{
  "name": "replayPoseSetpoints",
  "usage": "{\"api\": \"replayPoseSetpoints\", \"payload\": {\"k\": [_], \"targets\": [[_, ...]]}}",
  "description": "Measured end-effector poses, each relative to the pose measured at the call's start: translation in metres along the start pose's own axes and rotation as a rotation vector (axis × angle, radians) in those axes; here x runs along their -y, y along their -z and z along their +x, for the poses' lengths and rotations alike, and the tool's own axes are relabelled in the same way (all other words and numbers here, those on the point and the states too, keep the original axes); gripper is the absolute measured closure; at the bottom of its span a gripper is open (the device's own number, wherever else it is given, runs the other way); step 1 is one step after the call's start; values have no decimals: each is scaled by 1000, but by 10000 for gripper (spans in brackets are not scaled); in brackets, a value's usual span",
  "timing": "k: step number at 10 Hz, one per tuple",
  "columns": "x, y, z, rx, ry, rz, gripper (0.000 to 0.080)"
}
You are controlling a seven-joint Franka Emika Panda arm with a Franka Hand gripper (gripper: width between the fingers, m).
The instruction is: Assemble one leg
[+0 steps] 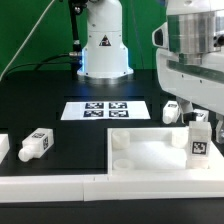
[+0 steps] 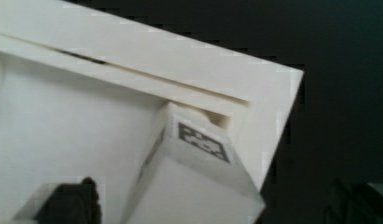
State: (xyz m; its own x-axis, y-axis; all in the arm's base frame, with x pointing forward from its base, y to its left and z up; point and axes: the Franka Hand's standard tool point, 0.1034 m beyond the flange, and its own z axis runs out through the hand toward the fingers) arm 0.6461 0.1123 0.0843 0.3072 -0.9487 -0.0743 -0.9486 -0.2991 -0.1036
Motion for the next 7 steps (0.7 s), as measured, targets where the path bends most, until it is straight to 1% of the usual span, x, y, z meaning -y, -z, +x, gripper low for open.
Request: {"api": "replayPoseSetpoints", "payload": {"k": [3,4,5,7], "targets": [[0,1,0,0,1,2,151],[3,12,2,4,24,8,151],[7,24,6,3,27,24,151],[4,17,4,2,29,15,151]]}}
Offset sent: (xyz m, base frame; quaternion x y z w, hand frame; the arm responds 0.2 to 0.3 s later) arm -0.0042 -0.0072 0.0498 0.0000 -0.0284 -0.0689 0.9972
